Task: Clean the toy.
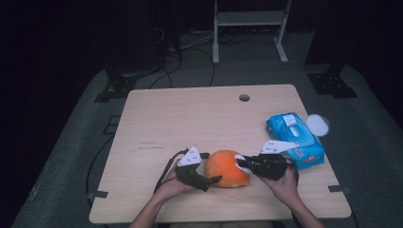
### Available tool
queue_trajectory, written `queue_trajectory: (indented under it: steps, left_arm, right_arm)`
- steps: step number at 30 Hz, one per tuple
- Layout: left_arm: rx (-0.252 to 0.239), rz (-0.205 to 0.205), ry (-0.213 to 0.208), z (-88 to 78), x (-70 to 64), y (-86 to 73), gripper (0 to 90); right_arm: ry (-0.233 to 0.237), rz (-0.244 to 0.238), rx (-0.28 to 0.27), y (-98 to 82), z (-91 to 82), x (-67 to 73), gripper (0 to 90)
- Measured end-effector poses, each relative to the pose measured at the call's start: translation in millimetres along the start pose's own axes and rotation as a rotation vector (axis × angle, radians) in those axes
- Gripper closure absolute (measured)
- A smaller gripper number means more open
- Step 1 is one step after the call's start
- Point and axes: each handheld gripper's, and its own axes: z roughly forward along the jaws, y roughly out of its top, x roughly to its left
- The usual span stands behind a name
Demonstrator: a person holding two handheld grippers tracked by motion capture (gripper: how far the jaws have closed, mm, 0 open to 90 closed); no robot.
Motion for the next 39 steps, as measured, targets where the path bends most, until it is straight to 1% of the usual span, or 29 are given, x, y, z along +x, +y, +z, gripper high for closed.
queue_trajectory:
  steps: [1,2,4,6,7,8,9,10,11,13,14,15,16,18,20,21,22,23,24,25,27,28,29,31,32,34,35,37,39]
  left_arm:
    - [0.003,-0.004,-0.013,0.1,0.4,-0.6,8.1]
    - [0.002,0.007,-0.012,0.3,-1.0,-0.1,12.5]
    - [0.017,0.036,0.009,-0.3,-5.8,4.6,16.7]
    - [0.017,0.064,0.018,0.0,-10.8,8.4,18.4]
    - [0.02,0.084,0.021,0.6,-13.1,9.4,18.4]
    - [0.019,0.092,0.023,1.3,-15.0,9.9,18.4]
    - [0.018,0.095,0.022,1.2,-15.2,10.1,18.3]
    - [0.013,0.087,0.018,0.5,-13.8,9.5,18.1]
    - [0.01,0.075,0.017,0.2,-11.0,8.3,16.2]
    - [0.012,0.029,0.021,1.4,-4.5,5.0,9.3]
    - [0.007,0.005,0.022,2.1,-1.8,3.5,6.7]
    - [0.006,-0.015,0.009,2.8,-0.1,2.6,5.5]
    - [0.006,-0.024,-0.004,3.2,-0.2,2.7,7.4]
    - [0.012,-0.004,0.003,3.4,-6.1,7.3,14.6]
    - [0.02,0.036,0.023,4.2,-15.7,14.5,18.9]
    - [0.03,0.061,0.029,4.9,-21.3,17.8,19.6]
    - [0.037,0.074,0.031,5.0,-23.9,18.8,19.6]
    - [0.041,0.081,0.035,4.7,-25.4,19.1,19.5]
    - [0.033,0.079,0.029,3.9,-24.7,18.4,19.1]
    - [0.022,0.075,0.022,2.7,-22.9,17.4,17.6]
    - [0.007,0.064,0.018,0.5,-17.5,15.3,12.1]
    - [0.005,0.048,0.025,0.6,-15.2,14.3,8.9]
    - [0.01,0.002,0.024,2.0,-10.1,11.6,6.8]
    - [0.013,-0.042,-0.004,5.5,-6.4,7.7,7.4]
    - [0.01,-0.046,-0.027,6.5,-6.2,6.1,13.4]
    - [0.014,-0.034,-0.014,7.6,-9.6,6.9,20.2]
    - [0.015,-0.024,-0.009,7.3,-11.4,8.9,24.0]
    - [0.019,0.003,0.004,6.3,-17.5,14.1,26.6]
    - [0.022,0.048,0.013,6.6,-25.6,18.1,28.2]
  right_arm:
    - [-0.002,0.013,-0.001,-0.6,-1.7,-2.3,79.8]
    - [-0.008,0.013,-0.001,-0.7,-2.0,-2.5,79.8]
    - [-0.009,0.014,-0.002,1.8,-1.0,1.5,79.8]
    - [-0.014,-0.036,-0.006,7.2,0.5,12.6,79.8]
    - [0.006,-0.044,-0.017,9.8,1.2,17.3,79.8]
    - [0.012,-0.062,-0.018,12.6,1.7,20.9,79.7]
    - [0.002,-0.089,-0.012,15.1,2.1,23.2,79.5]
    - [-0.007,-0.101,-0.005,16.6,1.6,22.8,79.4]
    - [-0.009,-0.092,-0.004,16.5,0.4,19.9,79.4]
    - [-0.038,-0.078,0.014,13.7,-2.4,12.2,79.7]
    - [-0.042,-0.059,0.021,11.3,-3.7,7.7,79.7]
    - [-0.035,-0.033,0.019,9.1,-4.5,3.6,79.8]
    - [-0.035,-0.022,0.016,8.2,-5.2,1.9,79.8]
    - [-0.035,-0.035,0.003,11.2,-5.0,5.8,79.9]
    - [-0.011,-0.073,-0.006,16.9,-1.3,17.3,79.8]
    - [0.003,-0.102,-0.011,19.3,1.4,23.3,79.7]
    - [0.012,-0.126,0.0,21.5,3.8,29.8,79.6]
    - [0.006,-0.141,0.007,22.6,4.3,32.3,79.5]
    - [0.0,-0.148,0.011,22.9,3.8,32.8,79.5]
    - [-0.001,-0.145,0.011,22.2,2.5,29.9,79.6]
    - [-0.01,-0.123,0.015,18.9,-0.8,21.8,79.7]
    - [-0.005,-0.102,0.012,17.1,-2.5,17.2,79.8]
    - [-0.001,-0.085,0.009,16.0,-3.8,14.3,79.7]
    - [-0.004,-0.062,-0.002,15.2,-6.8,8.5,79.7]
    - [-0.004,-0.058,-0.002,15.4,-7.0,7.6,79.6]
    - [-0.015,-0.067,-0.001,16.0,-5.0,10.7,79.7]
    - [-0.018,-0.086,0.0,16.9,-3.6,14.1,79.7]
    - [-0.027,-0.132,0.0,19.7,-0.2,25.3,79.8]
    - [0.02,-0.16,-0.01,22.6,2.7,37.7,79.9]
